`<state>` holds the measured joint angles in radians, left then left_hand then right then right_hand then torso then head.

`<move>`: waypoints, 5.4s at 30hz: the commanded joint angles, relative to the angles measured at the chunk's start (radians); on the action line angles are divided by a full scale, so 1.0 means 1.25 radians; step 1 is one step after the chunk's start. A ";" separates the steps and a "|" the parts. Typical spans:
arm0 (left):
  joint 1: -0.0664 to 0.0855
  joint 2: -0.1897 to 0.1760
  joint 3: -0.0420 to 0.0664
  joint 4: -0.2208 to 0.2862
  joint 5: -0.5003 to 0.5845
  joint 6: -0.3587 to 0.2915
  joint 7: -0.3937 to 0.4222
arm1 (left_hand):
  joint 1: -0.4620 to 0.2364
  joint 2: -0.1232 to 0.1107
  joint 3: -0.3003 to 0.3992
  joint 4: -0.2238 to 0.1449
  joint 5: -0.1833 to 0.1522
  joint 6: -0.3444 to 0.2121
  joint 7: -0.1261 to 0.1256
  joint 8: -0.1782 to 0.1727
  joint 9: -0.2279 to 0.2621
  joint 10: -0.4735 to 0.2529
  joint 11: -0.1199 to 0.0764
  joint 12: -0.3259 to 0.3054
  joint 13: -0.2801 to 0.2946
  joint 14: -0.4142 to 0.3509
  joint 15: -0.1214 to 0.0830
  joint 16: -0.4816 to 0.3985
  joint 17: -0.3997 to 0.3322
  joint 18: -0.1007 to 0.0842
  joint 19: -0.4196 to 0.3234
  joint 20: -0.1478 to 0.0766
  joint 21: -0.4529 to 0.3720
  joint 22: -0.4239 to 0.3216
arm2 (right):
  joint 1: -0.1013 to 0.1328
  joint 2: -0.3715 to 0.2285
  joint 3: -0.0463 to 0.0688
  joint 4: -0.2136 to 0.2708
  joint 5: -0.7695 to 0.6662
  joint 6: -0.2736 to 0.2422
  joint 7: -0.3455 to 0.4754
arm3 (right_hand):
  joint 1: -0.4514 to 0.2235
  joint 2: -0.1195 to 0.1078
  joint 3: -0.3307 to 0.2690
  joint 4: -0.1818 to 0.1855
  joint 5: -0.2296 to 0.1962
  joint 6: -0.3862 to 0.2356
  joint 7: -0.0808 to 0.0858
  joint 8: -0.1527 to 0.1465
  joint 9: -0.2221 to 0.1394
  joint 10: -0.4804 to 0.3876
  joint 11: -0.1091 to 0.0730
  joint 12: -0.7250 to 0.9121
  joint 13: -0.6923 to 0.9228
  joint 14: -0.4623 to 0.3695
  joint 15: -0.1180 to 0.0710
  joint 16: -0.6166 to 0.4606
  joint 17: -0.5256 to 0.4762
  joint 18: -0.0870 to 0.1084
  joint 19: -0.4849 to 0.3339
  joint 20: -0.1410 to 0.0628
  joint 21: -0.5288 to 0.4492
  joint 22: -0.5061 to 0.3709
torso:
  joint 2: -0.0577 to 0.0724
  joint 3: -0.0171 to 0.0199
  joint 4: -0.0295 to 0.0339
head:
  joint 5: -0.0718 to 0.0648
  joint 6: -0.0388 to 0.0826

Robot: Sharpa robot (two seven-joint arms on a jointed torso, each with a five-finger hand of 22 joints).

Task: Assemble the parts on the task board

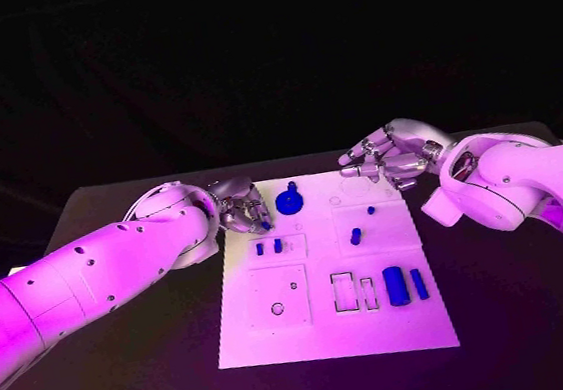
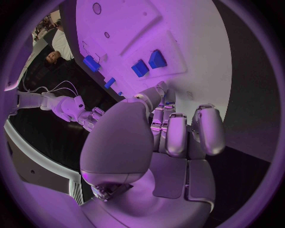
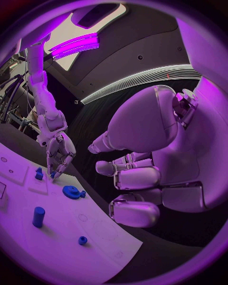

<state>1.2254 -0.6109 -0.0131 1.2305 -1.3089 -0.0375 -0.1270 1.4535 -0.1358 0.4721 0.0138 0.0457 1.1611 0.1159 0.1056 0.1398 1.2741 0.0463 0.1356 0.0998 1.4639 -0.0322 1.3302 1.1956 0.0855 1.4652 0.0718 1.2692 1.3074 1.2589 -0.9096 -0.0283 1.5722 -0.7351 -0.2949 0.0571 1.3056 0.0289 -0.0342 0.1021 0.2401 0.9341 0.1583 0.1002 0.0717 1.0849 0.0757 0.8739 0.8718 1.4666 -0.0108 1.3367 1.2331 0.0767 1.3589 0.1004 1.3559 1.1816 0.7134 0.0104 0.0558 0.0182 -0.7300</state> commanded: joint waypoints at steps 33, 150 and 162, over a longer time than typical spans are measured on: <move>-0.004 0.024 0.000 -0.010 -0.020 0.035 -0.007 | -0.014 -0.003 0.007 -0.002 0.004 0.001 0.003 -0.005 -0.002 0.002 0.001 -0.007 0.002 0.030 0.000 0.002 -0.004 -0.013 0.011 -0.003 -0.003 0.037 | -0.001 0.000 0.000 0.003 -0.003 0.011 0.004 | 0.002 0.005 -0.005 0.000 0.005 -0.002 0.002 0.005 0.000 -0.006 -0.002 0.005 0.000 0.009 0.006 -0.004 -0.001 0.006 -0.004 0.003 -0.004 -0.001 | -0.001 0.0007 0.0008 | -0.002 -0.003; -0.013 -0.170 0.004 0.198 1.047 -0.244 0.328 | -0.070 -0.004 0.036 -0.030 0.011 -0.105 0.051 0.001 -0.059 -0.074 0.043 0.000 0.011 -0.181 0.035 -0.338 -0.478 0.075 -0.192 0.031 -0.520 -0.293 | -0.073 0.052 0.003 -0.043 -0.828 0.038 -0.210 | 0.086 -0.031 0.342 -0.140 -0.153 0.195 -0.033 -0.008 0.012 0.104 -0.017 -0.605 -0.637 0.023 -0.009 -0.127 -0.108 0.010 0.016 -0.017 -0.040 -0.037 | -0.001 -0.0003 0.0004 | -0.038 -0.001; -0.013 -0.171 0.004 0.195 1.047 -0.237 0.315 | -0.078 -0.005 0.028 -0.026 0.011 -0.110 0.054 0.000 -0.059 -0.082 0.045 0.002 0.010 -0.182 0.037 -0.339 -0.482 0.076 -0.193 0.032 -0.536 -0.305 | -0.068 0.019 0.010 0.012 -0.797 0.010 -0.203 | 0.066 -0.039 0.346 -0.132 -0.154 0.198 -0.034 -0.008 0.013 0.108 -0.016 -0.610 -0.640 0.023 -0.009 -0.124 -0.105 0.009 0.017 -0.017 -0.038 -0.034 | -0.001 -0.0005 0.0010 | -0.038 -0.002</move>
<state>1.2086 -0.8245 -0.0092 1.4733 -0.0046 -0.3540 0.2723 1.3654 -0.1396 0.5132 -0.0195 0.0574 1.0304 0.1854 0.1097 0.0673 1.1772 0.1036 0.1319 0.1121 1.2383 0.0115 0.9117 0.5942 0.1710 1.2186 0.1111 0.6020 0.9276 1.1730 -0.8841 -0.0169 1.5759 -1.7508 -0.2554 -0.2096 1.3984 -0.0174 0.3978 -0.0679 0.0457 1.1756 0.1141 0.0903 0.0877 1.2145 0.0550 0.1142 0.0732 1.4685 -0.0164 1.1771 1.1014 0.1001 1.3717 0.0806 1.3017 1.1374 0.7121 0.0100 0.0564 -0.0309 -0.7329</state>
